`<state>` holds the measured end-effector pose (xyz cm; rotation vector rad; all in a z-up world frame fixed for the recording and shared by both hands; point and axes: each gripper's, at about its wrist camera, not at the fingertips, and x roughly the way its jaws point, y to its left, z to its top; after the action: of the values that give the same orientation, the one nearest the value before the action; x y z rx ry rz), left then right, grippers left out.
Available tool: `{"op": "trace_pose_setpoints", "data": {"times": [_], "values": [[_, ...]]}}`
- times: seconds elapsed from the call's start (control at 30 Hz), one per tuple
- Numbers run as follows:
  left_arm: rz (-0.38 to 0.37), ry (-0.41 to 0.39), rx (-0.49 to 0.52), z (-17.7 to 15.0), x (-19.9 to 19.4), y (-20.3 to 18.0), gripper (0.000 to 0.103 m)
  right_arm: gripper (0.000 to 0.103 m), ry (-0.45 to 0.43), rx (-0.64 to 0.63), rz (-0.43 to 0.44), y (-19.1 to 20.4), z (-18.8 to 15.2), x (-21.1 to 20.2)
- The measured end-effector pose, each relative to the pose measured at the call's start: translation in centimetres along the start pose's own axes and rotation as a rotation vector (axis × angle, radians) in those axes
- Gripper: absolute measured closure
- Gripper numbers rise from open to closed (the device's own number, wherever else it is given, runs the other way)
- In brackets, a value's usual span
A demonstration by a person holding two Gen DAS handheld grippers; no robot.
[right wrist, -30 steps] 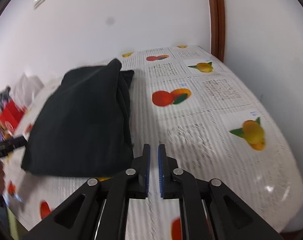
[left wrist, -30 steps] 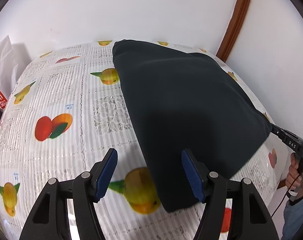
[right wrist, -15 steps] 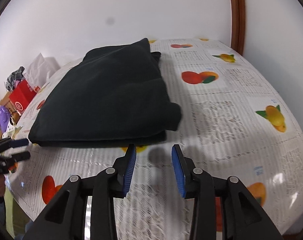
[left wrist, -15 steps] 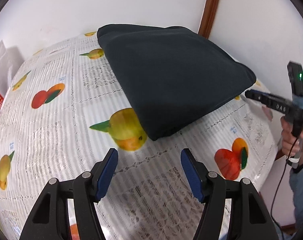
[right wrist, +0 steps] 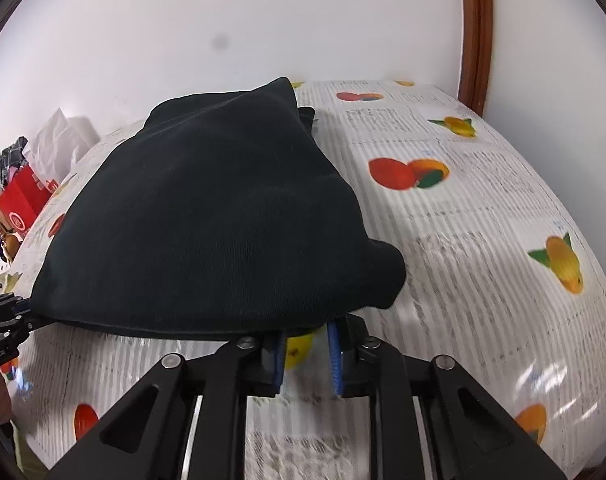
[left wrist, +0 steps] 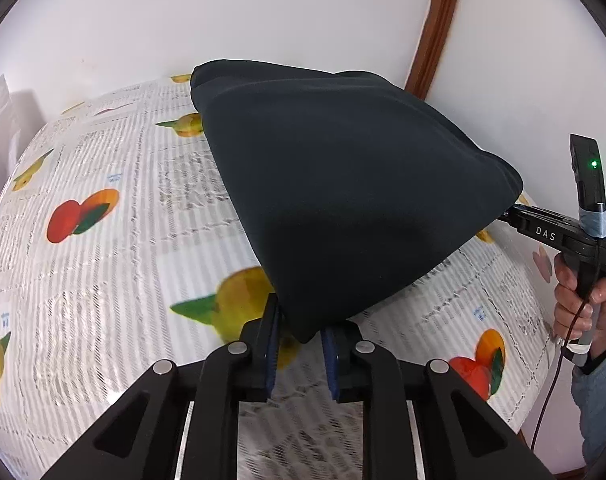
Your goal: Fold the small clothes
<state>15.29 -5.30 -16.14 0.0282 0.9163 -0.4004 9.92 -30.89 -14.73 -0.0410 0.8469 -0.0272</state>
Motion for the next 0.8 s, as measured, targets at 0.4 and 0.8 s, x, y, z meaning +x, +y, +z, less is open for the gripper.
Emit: {"op": "trace_pose_setpoints", "data": {"times": [0.4,0.8], "values": [[0.094,0.004,-0.127,2.0,0.0,6.3,0.086,0.088,0.009,-0.045,0.099,5.0,3.4,3.6],[0.066,0.039,-0.157,1.4,-1.2,6.8,0.086,0.079,-0.011,-0.044,0.121,2.5,2.1,-0.9]]}}
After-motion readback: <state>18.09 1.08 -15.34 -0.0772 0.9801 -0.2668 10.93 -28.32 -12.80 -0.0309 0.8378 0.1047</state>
